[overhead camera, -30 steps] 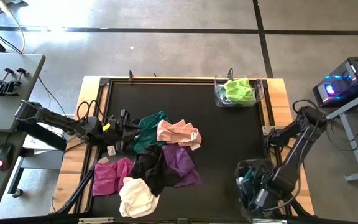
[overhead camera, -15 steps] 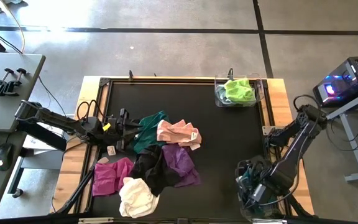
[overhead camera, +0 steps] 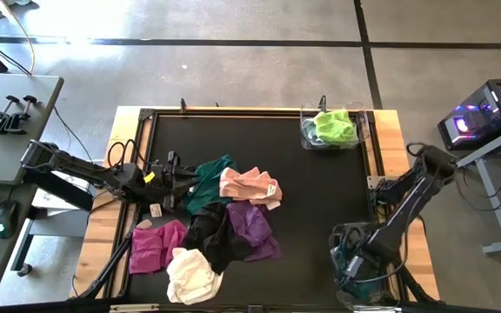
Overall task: Sort towels by color in basket
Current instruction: Put the right dark green towel into the bottom transparent bin, then put the violet towel into the bottom transparent bin
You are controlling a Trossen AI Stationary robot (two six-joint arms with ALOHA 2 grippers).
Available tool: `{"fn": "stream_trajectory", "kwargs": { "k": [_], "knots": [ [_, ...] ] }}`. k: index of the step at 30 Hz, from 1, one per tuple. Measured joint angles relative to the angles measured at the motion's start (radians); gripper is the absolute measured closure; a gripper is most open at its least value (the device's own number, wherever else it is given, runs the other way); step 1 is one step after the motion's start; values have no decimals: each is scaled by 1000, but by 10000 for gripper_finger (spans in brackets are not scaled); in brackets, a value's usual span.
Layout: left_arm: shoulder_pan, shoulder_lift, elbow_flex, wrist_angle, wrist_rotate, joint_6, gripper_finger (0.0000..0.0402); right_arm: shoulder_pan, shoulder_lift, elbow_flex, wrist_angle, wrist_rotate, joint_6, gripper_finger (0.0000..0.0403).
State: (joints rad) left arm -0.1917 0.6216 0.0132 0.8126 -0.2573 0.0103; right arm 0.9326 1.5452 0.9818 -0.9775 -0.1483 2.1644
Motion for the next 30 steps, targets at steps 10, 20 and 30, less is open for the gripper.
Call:
{"fn": "stream_trajectory", "kwargs": {
  "k": [10,20,30],
  "knots": [
    [0,0,0,-3,0,1,323,-37,-15,-69,88,-1,-168,344],
    [2,0,0,-1,-19,0,323,-30,-49,230,-208,9,-179,242],
    [0,0,0,9,-17,-61,323,-118,-50,358,-133,481,-601,242]
  ]
}}
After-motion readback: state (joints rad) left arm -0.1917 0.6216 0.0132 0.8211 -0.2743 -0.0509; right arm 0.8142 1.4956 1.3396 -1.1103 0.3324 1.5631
